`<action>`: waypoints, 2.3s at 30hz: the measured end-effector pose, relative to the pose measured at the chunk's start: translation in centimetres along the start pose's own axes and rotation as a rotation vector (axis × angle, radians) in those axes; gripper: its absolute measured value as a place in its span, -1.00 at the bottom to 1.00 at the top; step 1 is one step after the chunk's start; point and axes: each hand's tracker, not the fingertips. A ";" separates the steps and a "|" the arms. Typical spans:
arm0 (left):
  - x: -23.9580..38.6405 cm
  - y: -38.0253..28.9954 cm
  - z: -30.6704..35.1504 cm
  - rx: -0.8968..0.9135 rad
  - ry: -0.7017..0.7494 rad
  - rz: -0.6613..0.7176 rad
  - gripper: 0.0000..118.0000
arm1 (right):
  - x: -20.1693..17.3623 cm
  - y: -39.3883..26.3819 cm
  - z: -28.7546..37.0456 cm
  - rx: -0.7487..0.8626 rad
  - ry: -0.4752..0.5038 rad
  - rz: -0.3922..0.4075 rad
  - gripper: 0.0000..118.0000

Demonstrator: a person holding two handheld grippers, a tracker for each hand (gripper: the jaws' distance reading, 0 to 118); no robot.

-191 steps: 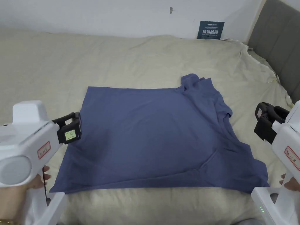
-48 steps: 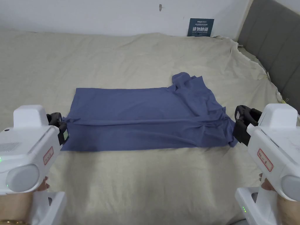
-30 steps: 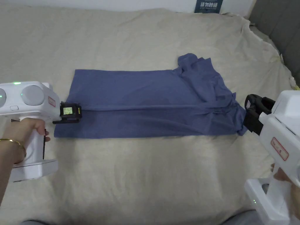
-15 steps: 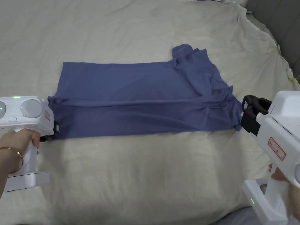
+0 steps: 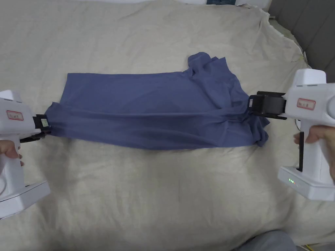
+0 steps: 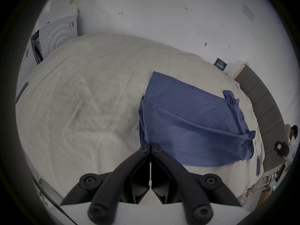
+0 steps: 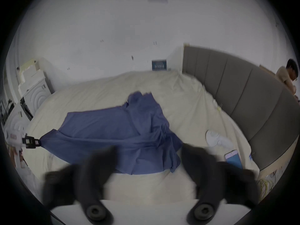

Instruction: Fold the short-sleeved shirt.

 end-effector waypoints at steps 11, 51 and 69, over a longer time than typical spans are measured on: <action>-0.1 -0.6 -1.3 -0.018 0.030 0.020 -1.00 | 3.3 -1.5 -10.8 -0.369 -0.167 -0.072 0.83; -7.1 -13.0 2.4 -0.172 0.046 0.141 -1.00 | 5.6 -13.3 -0.5 -0.380 -0.001 -0.123 -0.86; -0.7 -5.4 11.7 0.390 0.098 -0.042 0.92 | 1.9 -5.5 9.6 0.213 -0.095 0.020 0.70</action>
